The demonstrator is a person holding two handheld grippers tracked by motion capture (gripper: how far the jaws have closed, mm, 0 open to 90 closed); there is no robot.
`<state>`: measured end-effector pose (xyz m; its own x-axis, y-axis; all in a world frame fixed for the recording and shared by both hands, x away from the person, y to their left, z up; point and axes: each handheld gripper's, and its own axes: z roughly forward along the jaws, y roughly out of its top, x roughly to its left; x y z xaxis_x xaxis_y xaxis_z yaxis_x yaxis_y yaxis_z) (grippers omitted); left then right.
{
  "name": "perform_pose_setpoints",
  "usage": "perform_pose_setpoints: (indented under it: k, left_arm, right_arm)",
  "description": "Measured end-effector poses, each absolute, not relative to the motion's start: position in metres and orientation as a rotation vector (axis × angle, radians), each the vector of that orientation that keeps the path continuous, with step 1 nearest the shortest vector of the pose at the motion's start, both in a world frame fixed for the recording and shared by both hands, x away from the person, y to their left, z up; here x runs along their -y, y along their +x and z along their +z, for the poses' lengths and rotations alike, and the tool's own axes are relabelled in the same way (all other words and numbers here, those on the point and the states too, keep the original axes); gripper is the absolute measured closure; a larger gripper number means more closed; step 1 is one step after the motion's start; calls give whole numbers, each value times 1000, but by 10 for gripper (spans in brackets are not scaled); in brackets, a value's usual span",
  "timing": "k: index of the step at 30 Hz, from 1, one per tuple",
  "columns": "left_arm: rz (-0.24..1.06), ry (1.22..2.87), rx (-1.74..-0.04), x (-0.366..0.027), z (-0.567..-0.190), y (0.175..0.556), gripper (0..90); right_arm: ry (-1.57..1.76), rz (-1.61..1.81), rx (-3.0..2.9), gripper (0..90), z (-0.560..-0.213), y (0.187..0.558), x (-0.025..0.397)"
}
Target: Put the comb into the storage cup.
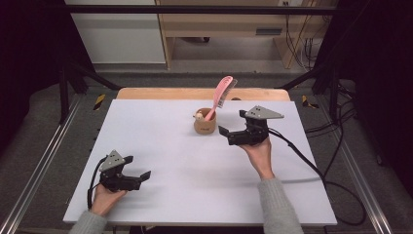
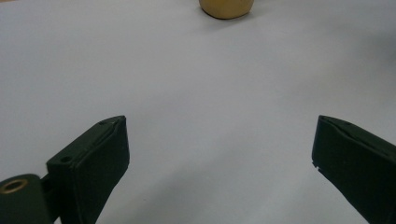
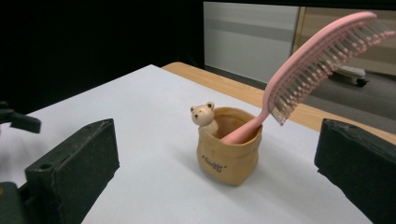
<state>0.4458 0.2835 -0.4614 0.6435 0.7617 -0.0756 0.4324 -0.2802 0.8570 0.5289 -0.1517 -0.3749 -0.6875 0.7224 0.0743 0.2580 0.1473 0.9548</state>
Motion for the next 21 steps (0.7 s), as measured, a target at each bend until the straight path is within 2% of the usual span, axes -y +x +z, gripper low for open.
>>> perform_pose_setpoints:
  k: [21]
  left_arm:
    - [438, 1919, -940, -283, -461, 445, 42]
  right_arm:
    - [825, 1534, -2136, 0, -388, 491, 155]
